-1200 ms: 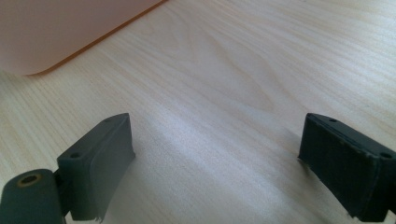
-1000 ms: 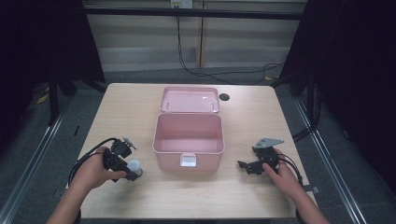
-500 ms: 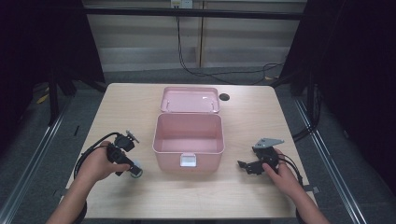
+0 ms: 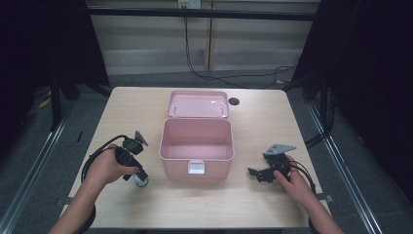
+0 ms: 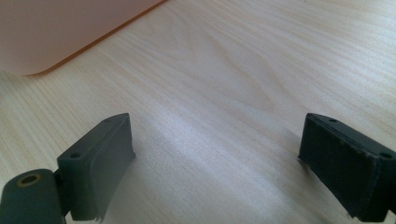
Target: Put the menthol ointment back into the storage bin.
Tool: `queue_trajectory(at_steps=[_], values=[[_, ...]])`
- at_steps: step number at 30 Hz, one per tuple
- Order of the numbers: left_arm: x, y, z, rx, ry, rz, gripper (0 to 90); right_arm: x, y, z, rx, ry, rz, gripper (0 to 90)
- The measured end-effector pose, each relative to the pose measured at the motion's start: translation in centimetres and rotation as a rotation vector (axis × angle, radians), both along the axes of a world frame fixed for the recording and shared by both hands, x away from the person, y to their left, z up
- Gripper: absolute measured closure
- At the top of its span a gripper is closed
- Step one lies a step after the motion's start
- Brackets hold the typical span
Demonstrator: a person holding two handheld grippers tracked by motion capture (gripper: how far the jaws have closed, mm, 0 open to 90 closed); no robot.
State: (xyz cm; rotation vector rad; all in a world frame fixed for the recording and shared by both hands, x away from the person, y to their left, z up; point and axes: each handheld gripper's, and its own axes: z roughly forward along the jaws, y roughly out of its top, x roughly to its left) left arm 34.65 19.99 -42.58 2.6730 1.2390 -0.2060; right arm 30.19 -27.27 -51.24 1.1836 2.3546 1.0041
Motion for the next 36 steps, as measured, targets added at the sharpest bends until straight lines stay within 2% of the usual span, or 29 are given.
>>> queue_trajectory(at_steps=[5, 17, 26, 36], values=[[0.1, 0.2, 1.0, 0.001, -0.007, 0.003, 49.8, 0.0, 0.0, 0.0, 0.0, 0.0, 0.0, 9.2], [0.2, 0.5, 4.2, 0.001, 0.009, 0.002, 49.9, 0.0, 0.0, 0.0, 0.0, 0.0, 0.0, 9.2], [0.7, 0.3, 5.9, 0.011, 0.019, 0.006, 49.8, 0.0, 0.0, 0.0, 0.0, 0.0, 0.0, 9.2], [1.3, -0.6, 8.1, 0.003, -0.001, -0.015, 49.9, 0.0, 0.0, 0.0, 0.001, 0.0, -0.001, 9.2]])
